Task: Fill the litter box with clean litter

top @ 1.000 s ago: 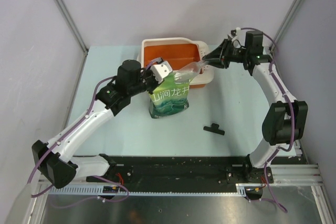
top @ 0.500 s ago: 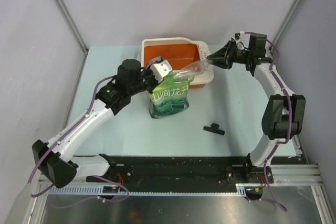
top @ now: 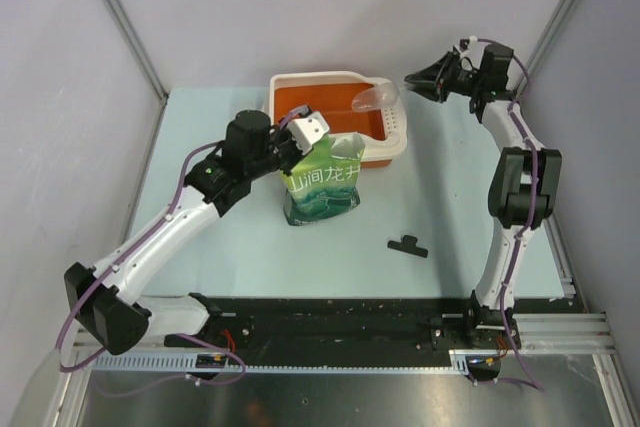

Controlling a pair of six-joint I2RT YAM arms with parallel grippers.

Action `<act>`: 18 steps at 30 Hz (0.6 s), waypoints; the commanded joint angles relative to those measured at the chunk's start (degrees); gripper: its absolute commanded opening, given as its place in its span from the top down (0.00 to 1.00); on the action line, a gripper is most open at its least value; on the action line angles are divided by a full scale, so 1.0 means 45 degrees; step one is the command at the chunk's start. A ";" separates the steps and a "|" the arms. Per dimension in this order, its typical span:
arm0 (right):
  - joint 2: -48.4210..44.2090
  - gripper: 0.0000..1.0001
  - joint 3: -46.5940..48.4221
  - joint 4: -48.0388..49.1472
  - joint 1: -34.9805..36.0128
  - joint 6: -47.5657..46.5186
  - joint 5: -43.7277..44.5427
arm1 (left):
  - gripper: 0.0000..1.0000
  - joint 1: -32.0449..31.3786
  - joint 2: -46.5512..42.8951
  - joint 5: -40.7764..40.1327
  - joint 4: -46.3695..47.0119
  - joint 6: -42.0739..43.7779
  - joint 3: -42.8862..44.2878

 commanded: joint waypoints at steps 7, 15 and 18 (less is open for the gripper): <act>0.2863 1.00 0.6465 -0.4529 0.1418 -0.7401 0.3885 | 1.00 0.0204 -0.0191 -0.0267 0.0214 0.0372 0.0915; -0.0937 1.00 0.3273 -0.4146 0.4148 -1.6834 0.8942 | 1.00 0.0205 -0.0699 0.0532 0.0214 0.0313 0.0447; -0.2132 1.00 0.1885 -0.3325 0.4796 -1.9028 1.0291 | 1.00 0.0204 -0.0855 0.0845 0.0253 0.0255 0.0251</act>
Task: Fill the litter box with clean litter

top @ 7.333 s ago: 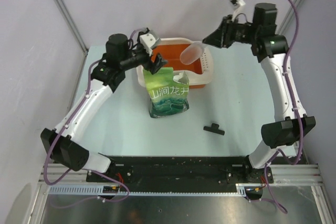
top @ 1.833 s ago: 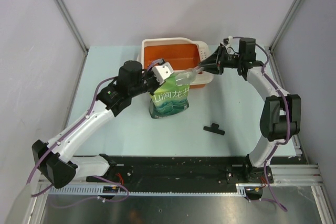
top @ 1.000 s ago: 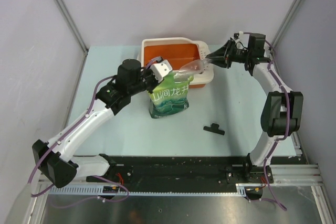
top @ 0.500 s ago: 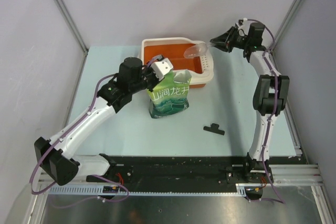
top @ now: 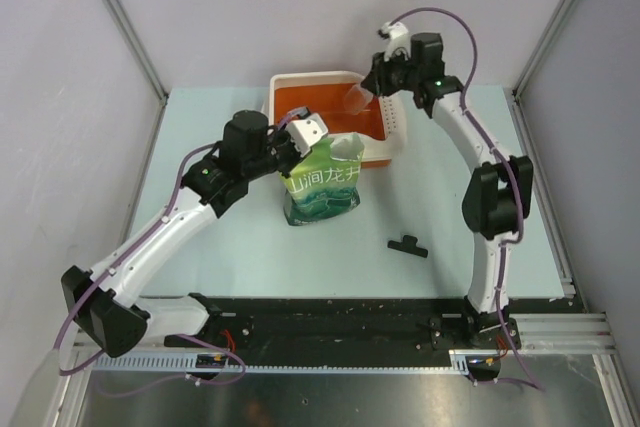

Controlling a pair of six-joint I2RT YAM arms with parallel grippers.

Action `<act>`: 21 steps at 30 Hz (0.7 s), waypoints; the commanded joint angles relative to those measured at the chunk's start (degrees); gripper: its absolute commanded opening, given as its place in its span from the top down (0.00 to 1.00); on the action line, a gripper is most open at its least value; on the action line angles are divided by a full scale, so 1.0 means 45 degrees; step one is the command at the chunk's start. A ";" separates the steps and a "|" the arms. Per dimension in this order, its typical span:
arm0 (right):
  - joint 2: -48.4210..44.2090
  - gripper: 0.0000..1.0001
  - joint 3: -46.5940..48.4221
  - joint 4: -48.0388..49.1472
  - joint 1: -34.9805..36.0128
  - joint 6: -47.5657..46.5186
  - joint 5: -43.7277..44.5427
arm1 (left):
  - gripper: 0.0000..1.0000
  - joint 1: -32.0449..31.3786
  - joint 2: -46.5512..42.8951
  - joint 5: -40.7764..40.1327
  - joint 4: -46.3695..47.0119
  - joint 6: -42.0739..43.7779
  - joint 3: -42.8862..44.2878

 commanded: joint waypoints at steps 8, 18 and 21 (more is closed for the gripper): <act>-0.4277 1.00 0.1846 -0.2840 0.0390 -0.3040 -0.0344 | 1.00 0.0180 -0.1052 0.0658 0.0871 0.0133 -0.0177; -0.5958 1.00 0.1010 -0.7803 0.1425 -0.4012 -0.3327 | 1.00 0.0180 -0.1677 0.0482 0.1476 -0.0512 -0.0646; -0.5939 1.00 0.0852 -0.8252 0.1697 -0.4089 -0.3367 | 1.00 0.0142 -0.1735 0.0463 0.1515 -0.0532 -0.0744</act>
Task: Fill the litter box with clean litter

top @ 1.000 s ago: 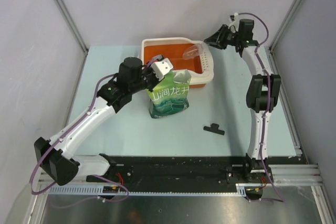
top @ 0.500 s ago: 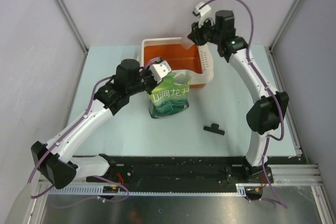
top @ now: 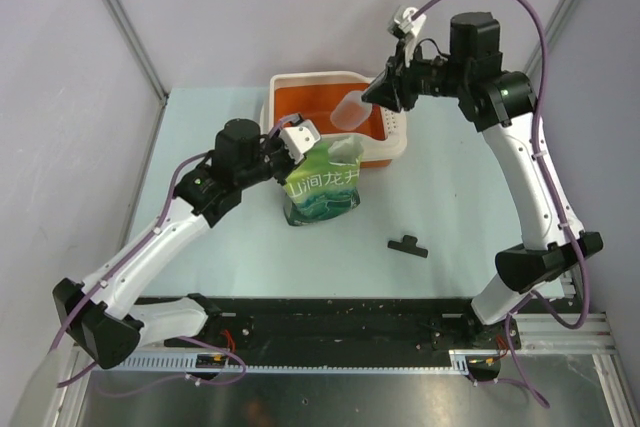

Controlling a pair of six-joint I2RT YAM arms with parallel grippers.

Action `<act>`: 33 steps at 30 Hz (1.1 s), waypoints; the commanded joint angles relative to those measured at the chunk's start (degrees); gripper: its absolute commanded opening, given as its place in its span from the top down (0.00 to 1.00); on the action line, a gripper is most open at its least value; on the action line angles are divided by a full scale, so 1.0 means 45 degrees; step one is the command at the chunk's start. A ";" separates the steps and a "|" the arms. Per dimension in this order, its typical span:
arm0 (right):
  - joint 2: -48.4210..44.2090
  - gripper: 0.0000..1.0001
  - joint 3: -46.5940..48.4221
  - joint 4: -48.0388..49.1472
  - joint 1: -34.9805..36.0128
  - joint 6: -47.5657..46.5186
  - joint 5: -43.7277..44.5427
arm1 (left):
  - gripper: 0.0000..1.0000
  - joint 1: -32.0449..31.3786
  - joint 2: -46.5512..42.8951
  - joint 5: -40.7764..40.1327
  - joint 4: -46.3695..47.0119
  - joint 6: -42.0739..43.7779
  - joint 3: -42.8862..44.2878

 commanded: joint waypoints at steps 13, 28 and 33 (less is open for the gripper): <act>0.1418 1.00 -0.0105 -0.3791 0.1143 -0.2591 0.1176 | 1.00 -0.0356 -0.0944 -0.0311 0.1502 -0.0210 0.0208; 0.1127 1.00 -0.3521 0.0291 0.4114 0.4635 1.0280 | 1.00 -0.0376 -0.0886 -0.0194 0.1639 -0.1714 0.0873; 0.1167 1.00 -0.5294 0.0798 0.3804 0.4868 1.0809 | 1.00 -0.0357 -0.0866 -0.0136 0.1990 -0.2046 0.0756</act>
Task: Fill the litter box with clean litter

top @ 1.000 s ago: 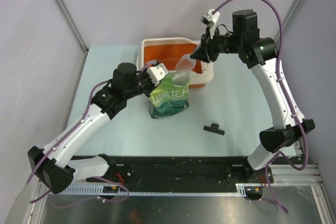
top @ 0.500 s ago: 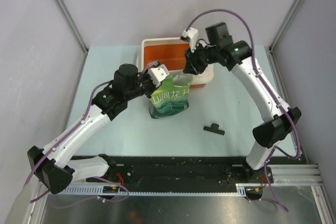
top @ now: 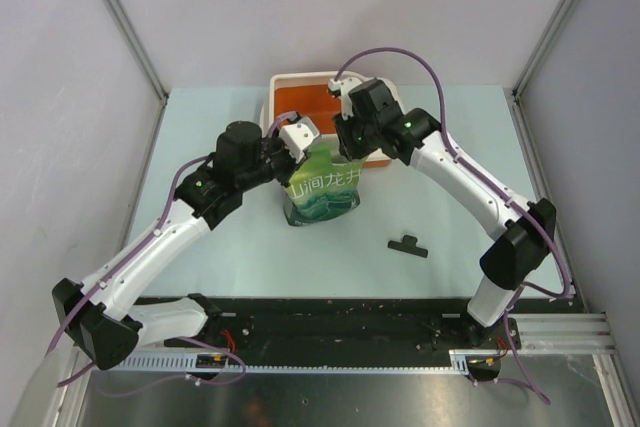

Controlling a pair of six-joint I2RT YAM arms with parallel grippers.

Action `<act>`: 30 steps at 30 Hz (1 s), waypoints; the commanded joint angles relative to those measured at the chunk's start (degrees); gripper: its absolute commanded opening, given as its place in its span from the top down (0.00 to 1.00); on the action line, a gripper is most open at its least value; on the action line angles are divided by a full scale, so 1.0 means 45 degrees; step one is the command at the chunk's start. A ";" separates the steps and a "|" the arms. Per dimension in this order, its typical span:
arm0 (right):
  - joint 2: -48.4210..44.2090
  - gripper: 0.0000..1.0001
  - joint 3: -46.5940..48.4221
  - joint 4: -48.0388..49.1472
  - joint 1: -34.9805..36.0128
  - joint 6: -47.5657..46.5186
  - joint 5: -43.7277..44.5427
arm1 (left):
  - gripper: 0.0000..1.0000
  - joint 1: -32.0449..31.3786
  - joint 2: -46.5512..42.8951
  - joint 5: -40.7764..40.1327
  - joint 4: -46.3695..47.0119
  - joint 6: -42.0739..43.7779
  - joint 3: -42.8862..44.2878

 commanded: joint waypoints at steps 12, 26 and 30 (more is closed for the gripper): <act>0.0923 1.00 -0.3177 0.1682 -0.0405 0.3209 -0.0214 | 1.00 -0.0046 -0.0360 0.0243 0.2294 -0.2161 0.1140; 0.1236 1.00 -0.4213 0.5295 -0.1516 0.7566 -0.6131 | 1.00 -0.0065 -0.0203 0.0400 0.2431 -0.2865 0.1043; 0.1314 1.00 -0.4155 0.6347 -0.2959 0.8541 -0.8107 | 1.00 -0.0065 -0.0301 0.0225 0.2256 -0.1910 0.1101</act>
